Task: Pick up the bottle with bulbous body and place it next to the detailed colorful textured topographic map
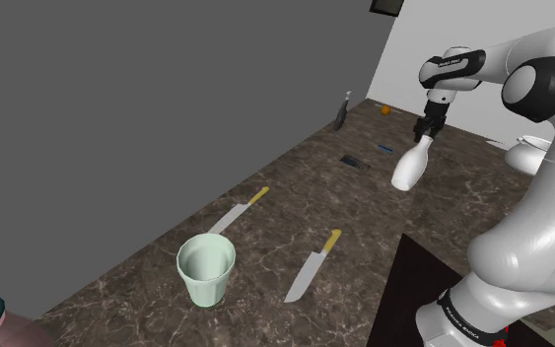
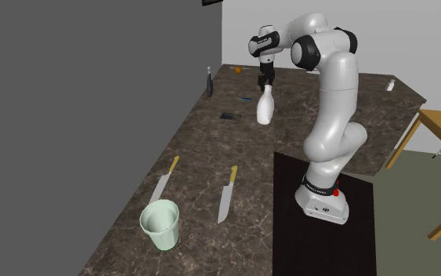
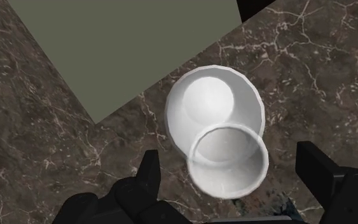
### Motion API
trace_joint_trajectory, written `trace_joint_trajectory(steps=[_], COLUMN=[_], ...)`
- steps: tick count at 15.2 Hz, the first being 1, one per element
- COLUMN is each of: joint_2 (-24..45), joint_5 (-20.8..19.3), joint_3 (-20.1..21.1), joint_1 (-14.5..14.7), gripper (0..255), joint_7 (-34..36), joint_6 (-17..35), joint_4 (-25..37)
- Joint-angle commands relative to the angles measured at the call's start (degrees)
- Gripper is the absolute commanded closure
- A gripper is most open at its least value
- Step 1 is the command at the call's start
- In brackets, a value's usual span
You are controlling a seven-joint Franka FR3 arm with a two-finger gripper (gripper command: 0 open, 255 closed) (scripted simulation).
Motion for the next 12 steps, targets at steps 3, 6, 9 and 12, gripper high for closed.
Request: trace_joint_trajectory(steps=[3, 6, 9, 12], joint_2=[-0.06, 0.19, 0.19, 0.19], joint_5=[0.01, 0.08, 0.08, 0.08], joint_3=[0.03, 0.05, 0.05, 0.05], joint_1=[0.07, 0.08, 0.08, 0.08], gripper=[0, 0, 0, 0], joint_7=[-0.02, -0.08, -0.08, -0.08], joint_6=[-3.83, -7.37, -7.37, -7.37], joint_4=[3.76, 7.55, 7.55, 7.55])
